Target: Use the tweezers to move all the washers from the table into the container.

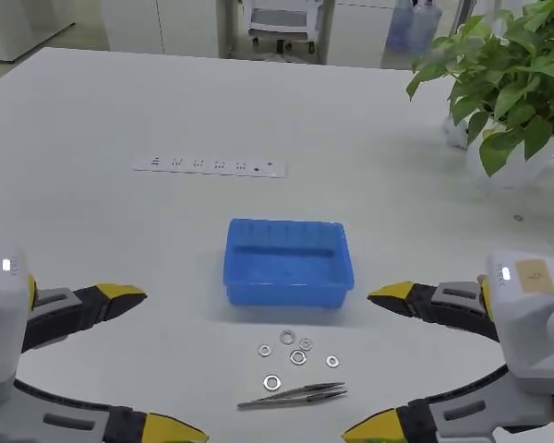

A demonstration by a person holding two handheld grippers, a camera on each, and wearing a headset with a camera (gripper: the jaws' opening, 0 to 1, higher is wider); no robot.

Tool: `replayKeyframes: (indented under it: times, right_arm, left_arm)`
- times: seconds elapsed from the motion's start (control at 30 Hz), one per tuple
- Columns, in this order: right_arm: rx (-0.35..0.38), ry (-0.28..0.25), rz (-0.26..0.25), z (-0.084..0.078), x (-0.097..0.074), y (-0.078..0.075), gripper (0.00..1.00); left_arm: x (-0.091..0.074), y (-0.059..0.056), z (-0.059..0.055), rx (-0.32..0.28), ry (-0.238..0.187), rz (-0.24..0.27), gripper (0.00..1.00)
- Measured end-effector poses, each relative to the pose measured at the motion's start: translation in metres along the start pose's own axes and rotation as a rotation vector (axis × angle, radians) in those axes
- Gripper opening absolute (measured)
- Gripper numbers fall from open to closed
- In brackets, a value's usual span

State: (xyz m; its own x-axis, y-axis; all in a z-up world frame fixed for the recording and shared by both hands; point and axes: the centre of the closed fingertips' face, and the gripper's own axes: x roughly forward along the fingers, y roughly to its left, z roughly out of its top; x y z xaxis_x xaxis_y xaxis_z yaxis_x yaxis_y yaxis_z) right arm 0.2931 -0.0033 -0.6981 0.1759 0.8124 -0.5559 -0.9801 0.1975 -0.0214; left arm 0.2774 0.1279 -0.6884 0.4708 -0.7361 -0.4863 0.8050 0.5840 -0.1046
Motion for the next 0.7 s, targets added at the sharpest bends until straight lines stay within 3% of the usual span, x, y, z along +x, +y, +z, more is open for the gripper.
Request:
replayKeyframes:
  times: [0.37, 0.7]
  right_arm:
    - [0.009, 0.009, 0.013, -0.0034, -0.0014, 0.0067, 0.84]
    - [0.017, 0.008, 0.016, -0.0036, -0.0036, 0.0086, 0.83]
  left_arm:
    - [-0.0044, -0.0031, 0.0026, -0.014, -0.011, 0.007, 0.99]
    - [-0.0048, -0.007, -0.0019, -0.011, 0.008, 0.005, 0.99]
